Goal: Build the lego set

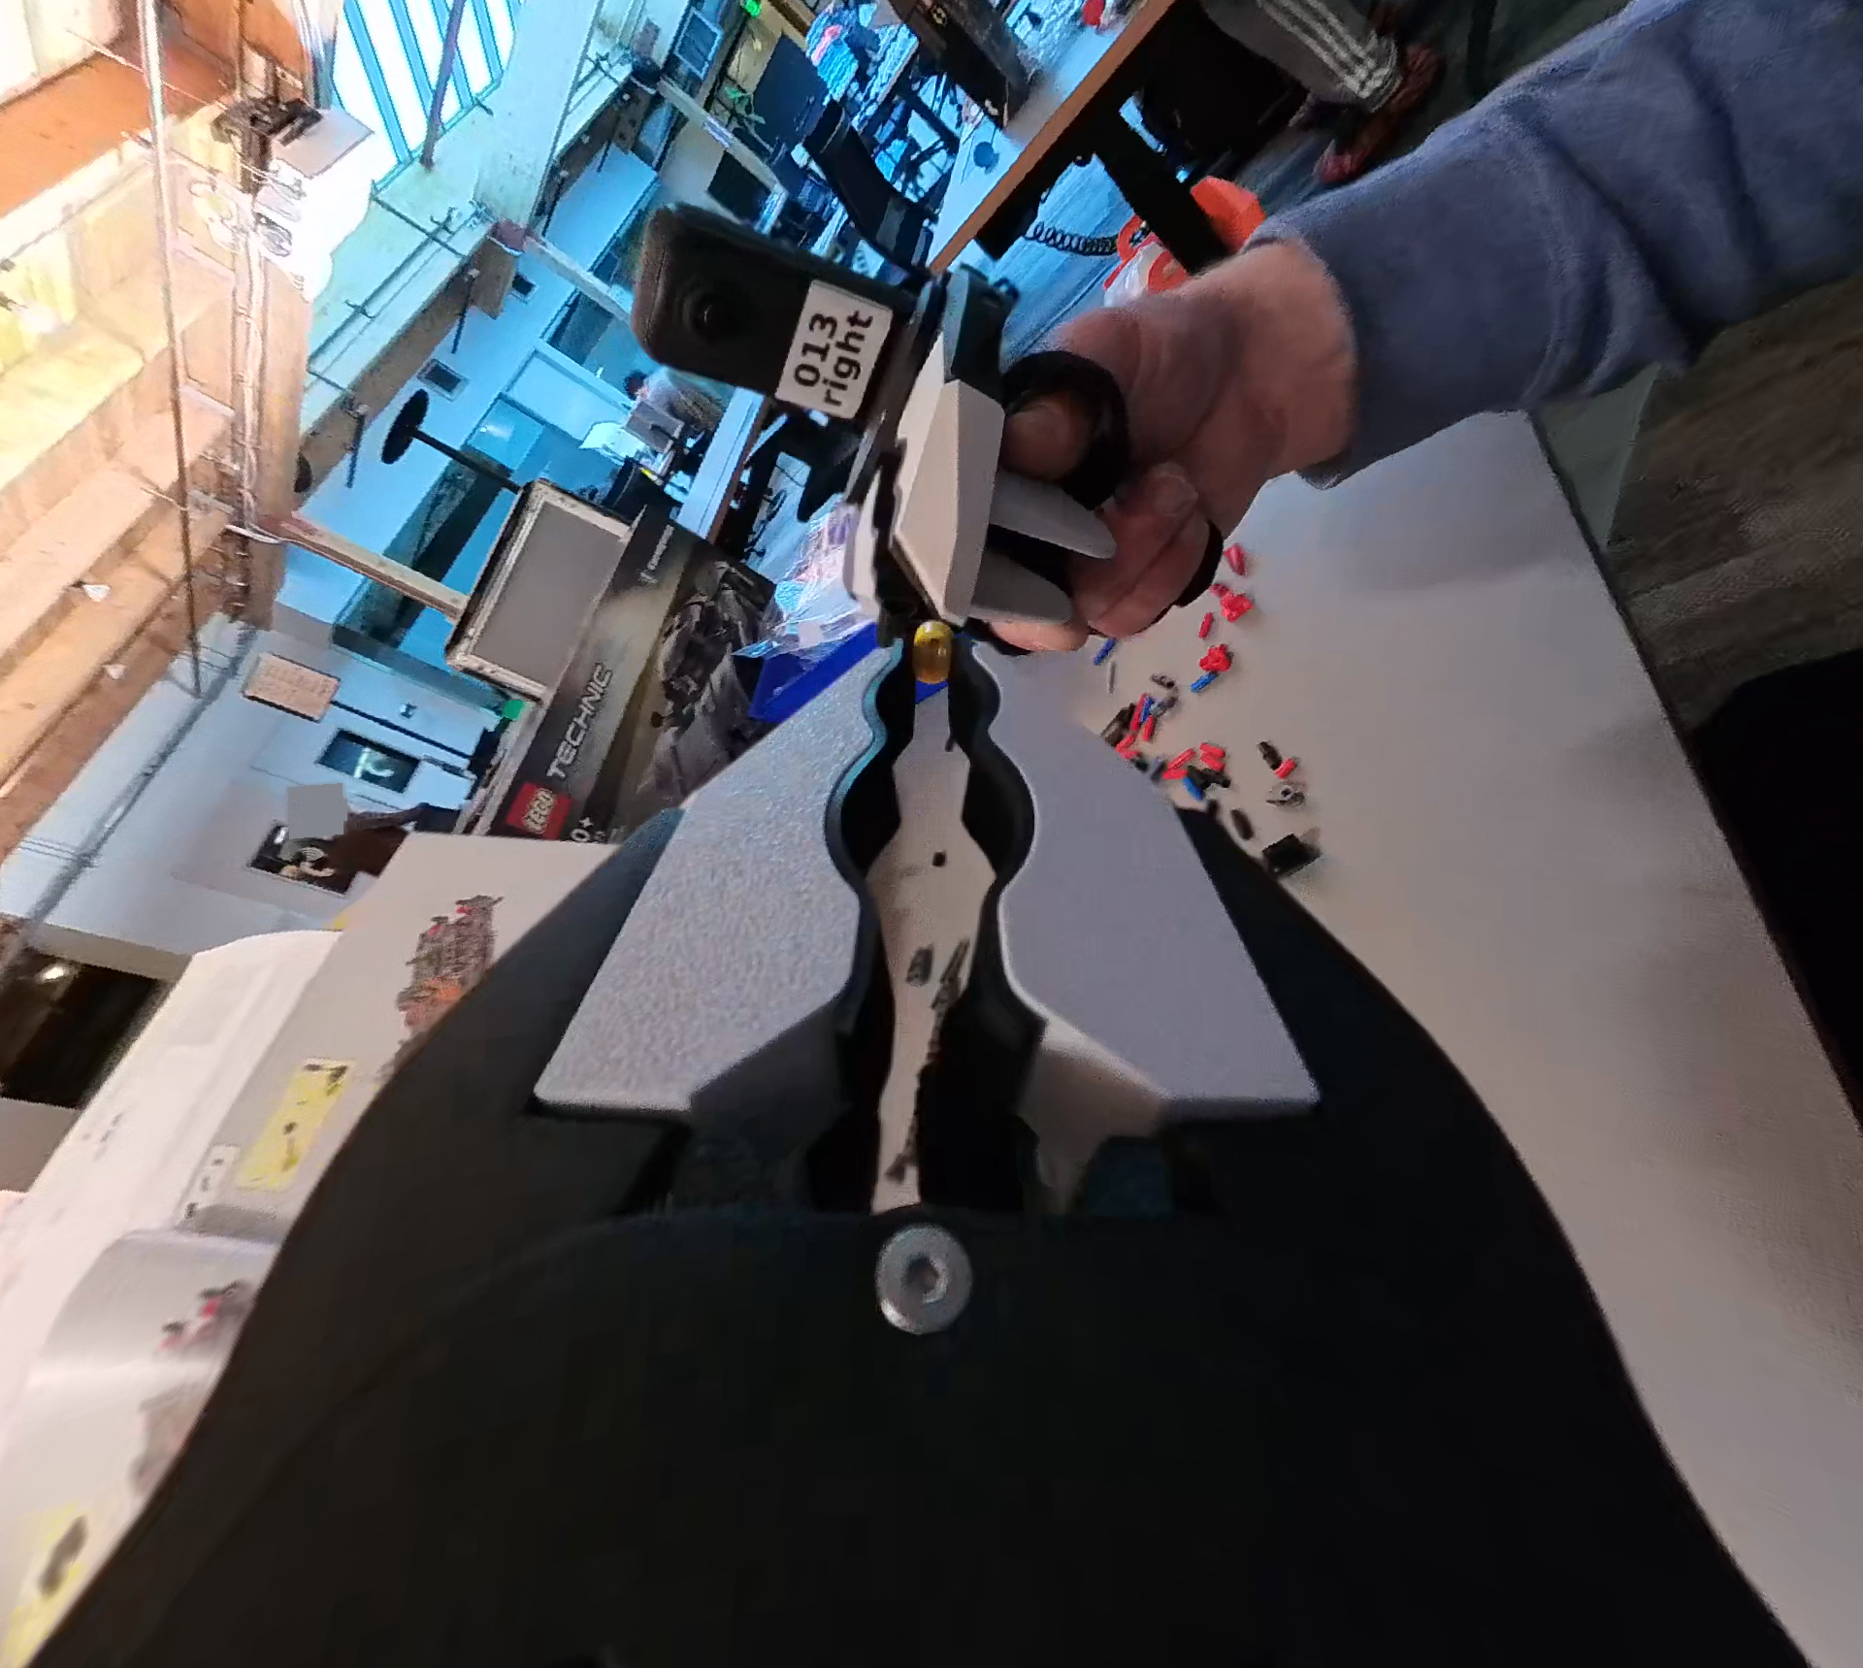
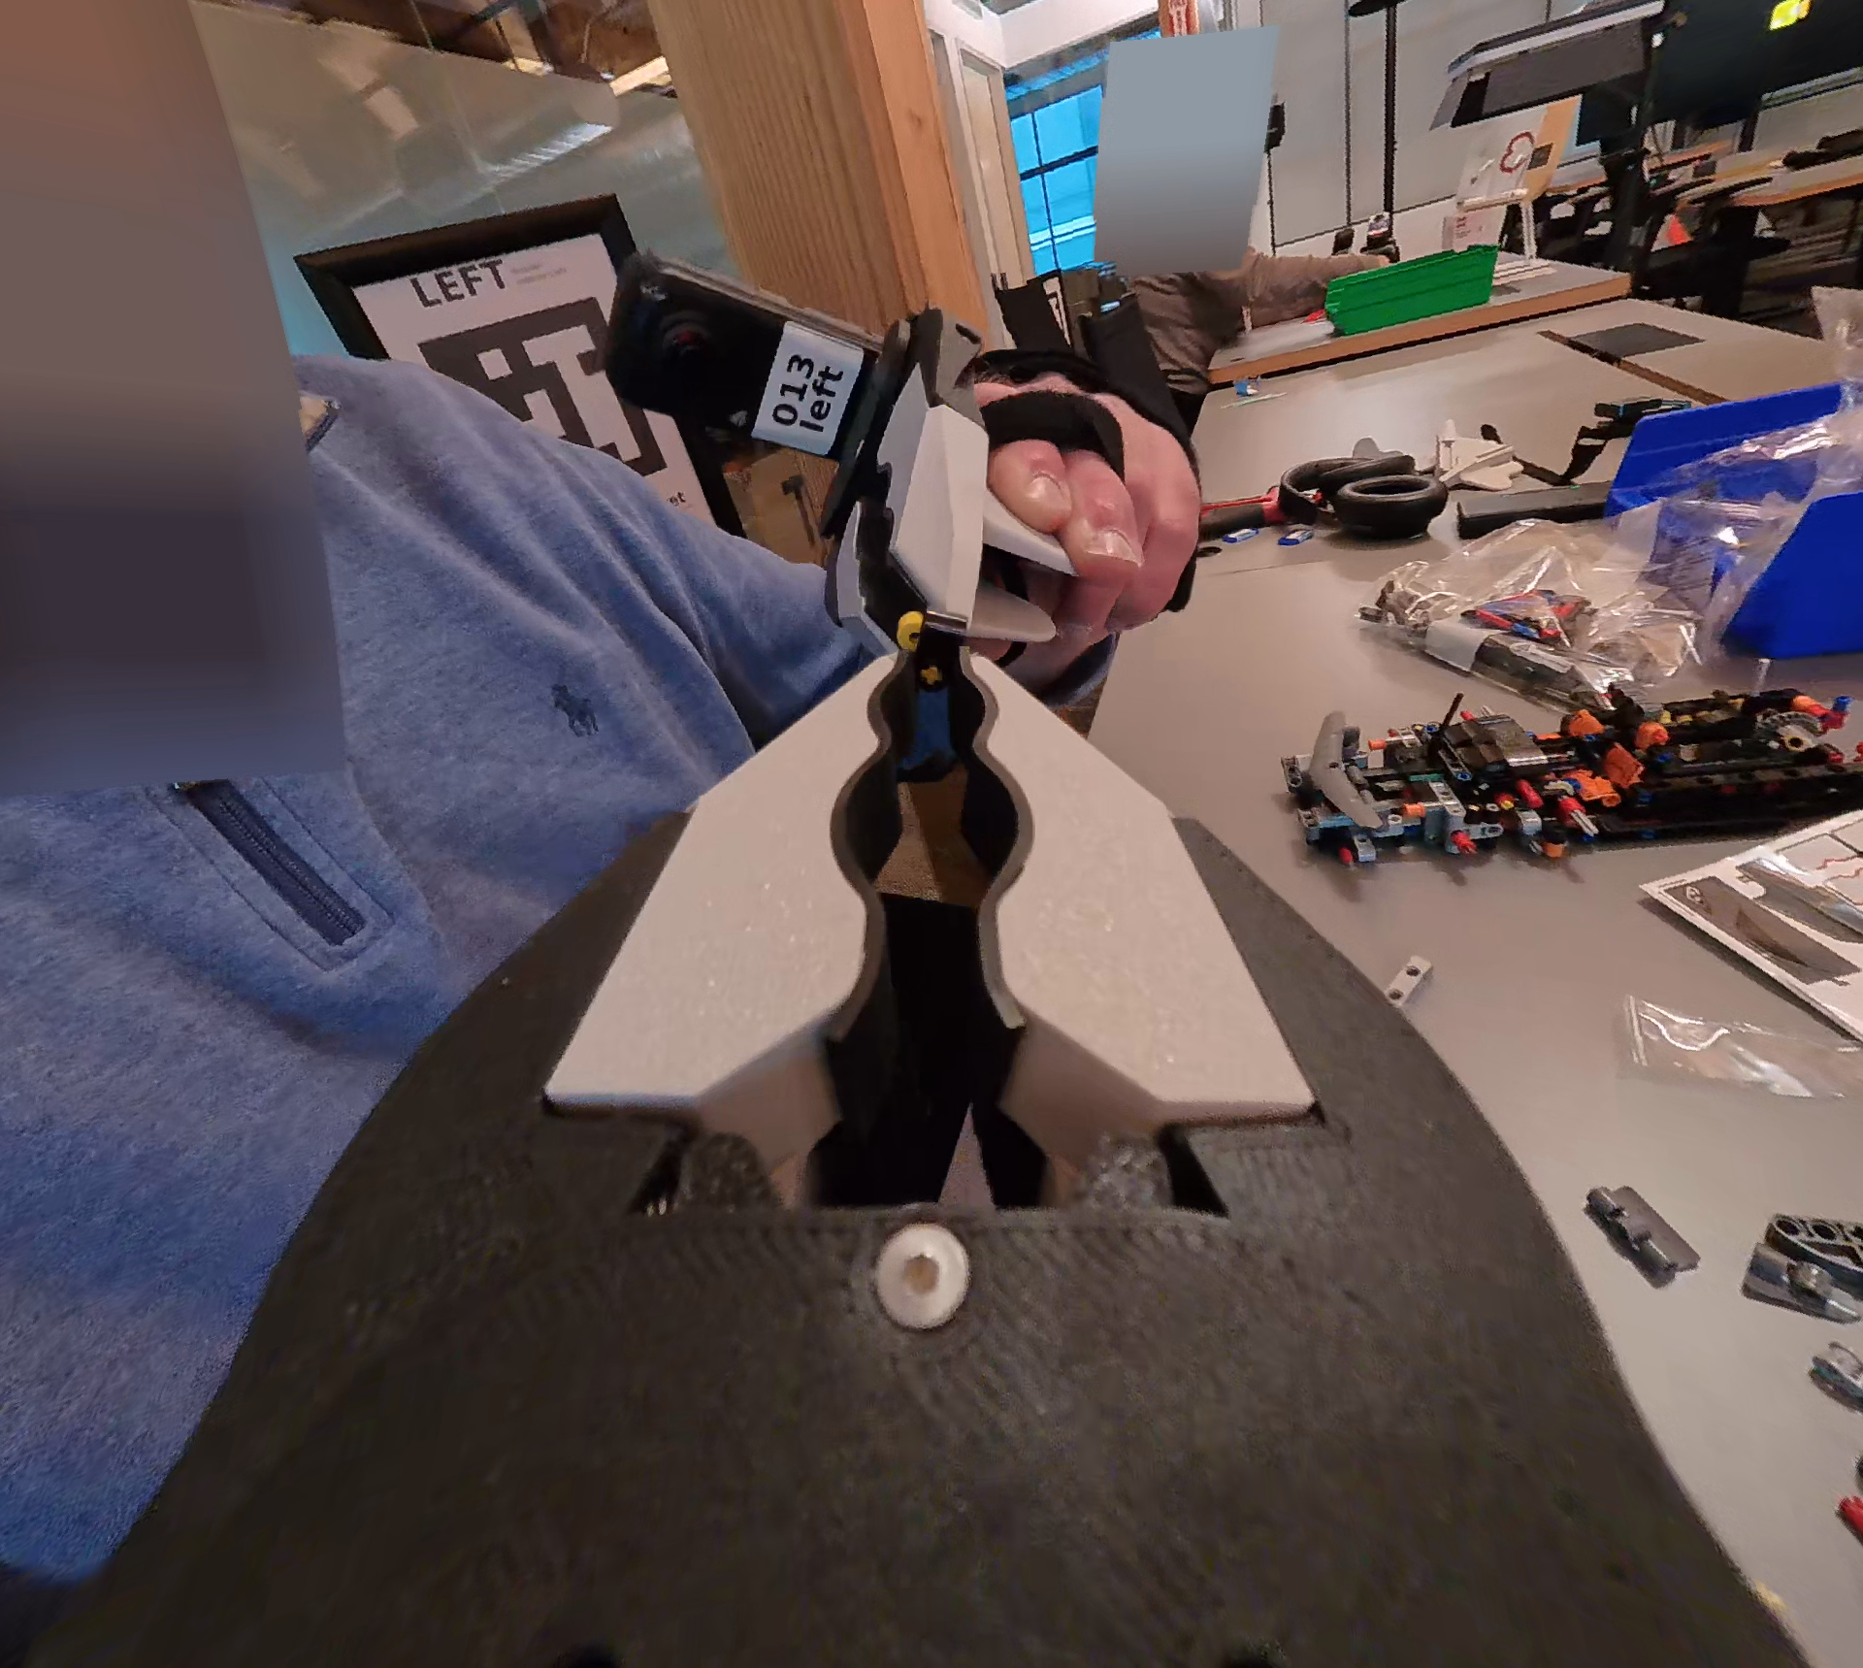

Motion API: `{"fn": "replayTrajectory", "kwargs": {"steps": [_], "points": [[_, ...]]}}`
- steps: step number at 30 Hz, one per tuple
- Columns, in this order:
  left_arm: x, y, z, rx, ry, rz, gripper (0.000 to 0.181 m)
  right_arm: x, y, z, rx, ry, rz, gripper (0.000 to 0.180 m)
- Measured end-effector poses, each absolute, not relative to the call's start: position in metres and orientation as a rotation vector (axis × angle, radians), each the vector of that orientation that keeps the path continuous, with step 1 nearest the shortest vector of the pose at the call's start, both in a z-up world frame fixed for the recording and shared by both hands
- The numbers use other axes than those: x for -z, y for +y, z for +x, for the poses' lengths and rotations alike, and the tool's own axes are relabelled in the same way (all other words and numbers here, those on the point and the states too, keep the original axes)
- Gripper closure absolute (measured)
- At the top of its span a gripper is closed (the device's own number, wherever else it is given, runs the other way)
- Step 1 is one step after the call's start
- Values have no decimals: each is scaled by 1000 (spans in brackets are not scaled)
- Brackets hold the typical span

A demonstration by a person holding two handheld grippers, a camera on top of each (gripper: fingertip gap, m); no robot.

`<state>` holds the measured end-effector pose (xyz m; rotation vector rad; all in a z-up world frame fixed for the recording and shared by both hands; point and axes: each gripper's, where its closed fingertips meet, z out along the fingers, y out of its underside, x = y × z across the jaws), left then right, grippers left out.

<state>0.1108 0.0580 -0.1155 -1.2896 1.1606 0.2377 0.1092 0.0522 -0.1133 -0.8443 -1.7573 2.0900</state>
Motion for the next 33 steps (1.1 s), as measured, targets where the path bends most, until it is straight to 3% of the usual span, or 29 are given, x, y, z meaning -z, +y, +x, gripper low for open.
{"fn": "replayTrajectory", "kwargs": {"steps": [13,28,33], "points": [[127,63,111,-678,1366,-1166,176,124,57,112,-2332,-1645,-948,179],[158,70,98,-323,1206,-1267,175,154,65,95,-2325,-1598,-1037,178],[162,73,98,-383,1223,-1252,174,157,67,96,-2389,-1561,-1077,178]]}}
